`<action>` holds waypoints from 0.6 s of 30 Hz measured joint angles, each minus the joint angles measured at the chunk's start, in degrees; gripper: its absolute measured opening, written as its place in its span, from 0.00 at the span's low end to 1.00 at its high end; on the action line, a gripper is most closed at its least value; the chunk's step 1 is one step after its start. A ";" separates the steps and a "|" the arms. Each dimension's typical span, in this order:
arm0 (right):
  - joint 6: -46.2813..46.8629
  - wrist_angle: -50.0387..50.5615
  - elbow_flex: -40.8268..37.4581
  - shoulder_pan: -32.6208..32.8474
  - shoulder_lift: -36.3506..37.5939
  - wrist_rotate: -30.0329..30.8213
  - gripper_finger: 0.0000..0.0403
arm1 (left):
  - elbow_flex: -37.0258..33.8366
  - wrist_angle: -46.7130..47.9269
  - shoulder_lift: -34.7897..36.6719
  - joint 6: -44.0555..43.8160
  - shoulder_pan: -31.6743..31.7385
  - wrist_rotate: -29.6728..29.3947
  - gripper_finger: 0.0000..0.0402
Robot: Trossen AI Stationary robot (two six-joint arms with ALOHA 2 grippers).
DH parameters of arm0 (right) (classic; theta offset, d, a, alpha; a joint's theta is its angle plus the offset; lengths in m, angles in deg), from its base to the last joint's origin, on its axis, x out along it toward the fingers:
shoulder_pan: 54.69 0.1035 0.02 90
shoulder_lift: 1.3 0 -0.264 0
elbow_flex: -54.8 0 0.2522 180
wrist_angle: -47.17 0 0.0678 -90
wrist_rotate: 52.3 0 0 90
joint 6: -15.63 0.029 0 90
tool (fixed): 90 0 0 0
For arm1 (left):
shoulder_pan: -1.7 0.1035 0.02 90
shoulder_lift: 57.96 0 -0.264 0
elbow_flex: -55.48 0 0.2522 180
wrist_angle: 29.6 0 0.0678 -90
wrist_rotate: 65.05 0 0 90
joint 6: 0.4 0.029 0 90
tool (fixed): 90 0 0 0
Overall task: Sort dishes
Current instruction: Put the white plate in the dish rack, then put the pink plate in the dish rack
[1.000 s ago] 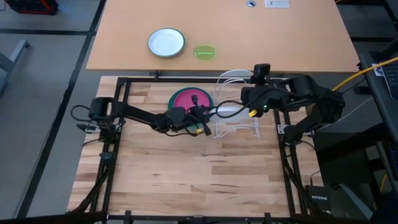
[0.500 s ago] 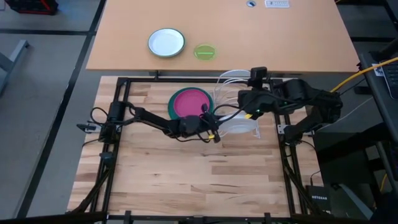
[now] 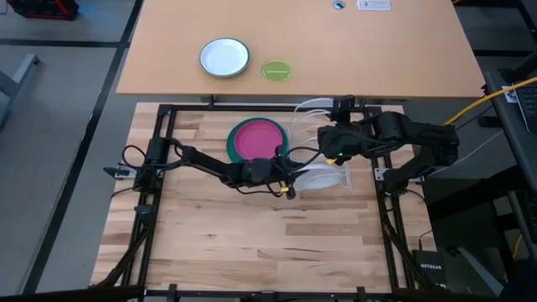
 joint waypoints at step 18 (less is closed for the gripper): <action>0.00 -1.73 -0.01 0.00 -0.02 -0.68 0.42 | 0.01 -5.29 3.44 4.57 0.29 0.92 0.45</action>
